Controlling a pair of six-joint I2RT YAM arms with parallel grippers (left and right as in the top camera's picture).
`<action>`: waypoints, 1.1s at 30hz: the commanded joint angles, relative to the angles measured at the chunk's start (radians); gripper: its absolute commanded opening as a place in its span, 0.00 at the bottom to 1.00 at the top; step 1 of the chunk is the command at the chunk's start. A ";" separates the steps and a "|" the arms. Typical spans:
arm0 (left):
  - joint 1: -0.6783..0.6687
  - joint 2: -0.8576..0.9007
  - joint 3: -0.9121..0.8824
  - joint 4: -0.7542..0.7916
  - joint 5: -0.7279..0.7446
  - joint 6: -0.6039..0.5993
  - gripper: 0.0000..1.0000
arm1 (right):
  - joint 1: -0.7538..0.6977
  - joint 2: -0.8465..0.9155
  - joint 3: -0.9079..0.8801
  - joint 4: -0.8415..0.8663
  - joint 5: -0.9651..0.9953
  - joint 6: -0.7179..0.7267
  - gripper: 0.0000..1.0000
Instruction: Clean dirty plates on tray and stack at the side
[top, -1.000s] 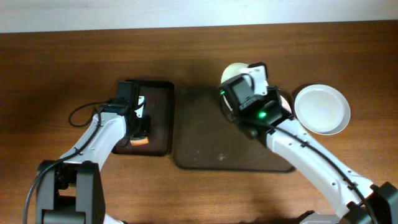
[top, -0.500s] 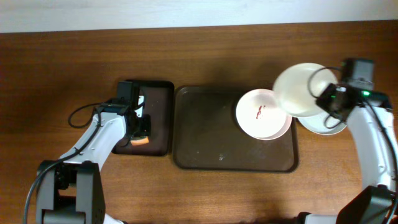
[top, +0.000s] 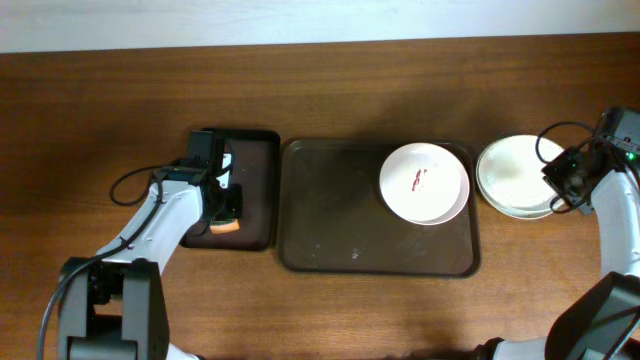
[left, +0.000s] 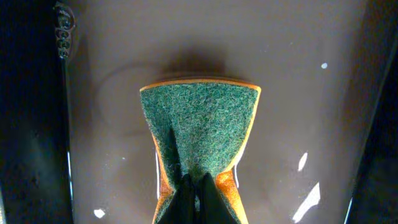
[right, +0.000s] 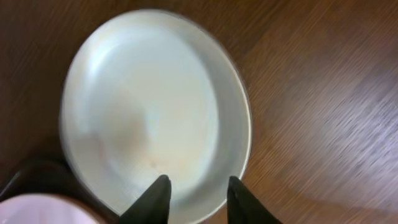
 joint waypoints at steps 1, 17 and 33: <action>0.007 0.007 0.003 0.007 -0.006 -0.013 0.00 | -0.004 0.002 0.013 -0.078 -0.171 -0.085 0.32; 0.007 0.007 0.003 0.017 -0.003 -0.013 0.00 | 0.007 0.002 -0.265 -0.104 -0.194 -0.180 0.04; 0.007 0.007 0.003 0.017 0.001 -0.013 0.00 | 0.297 0.002 -0.379 0.279 -0.193 -0.198 0.05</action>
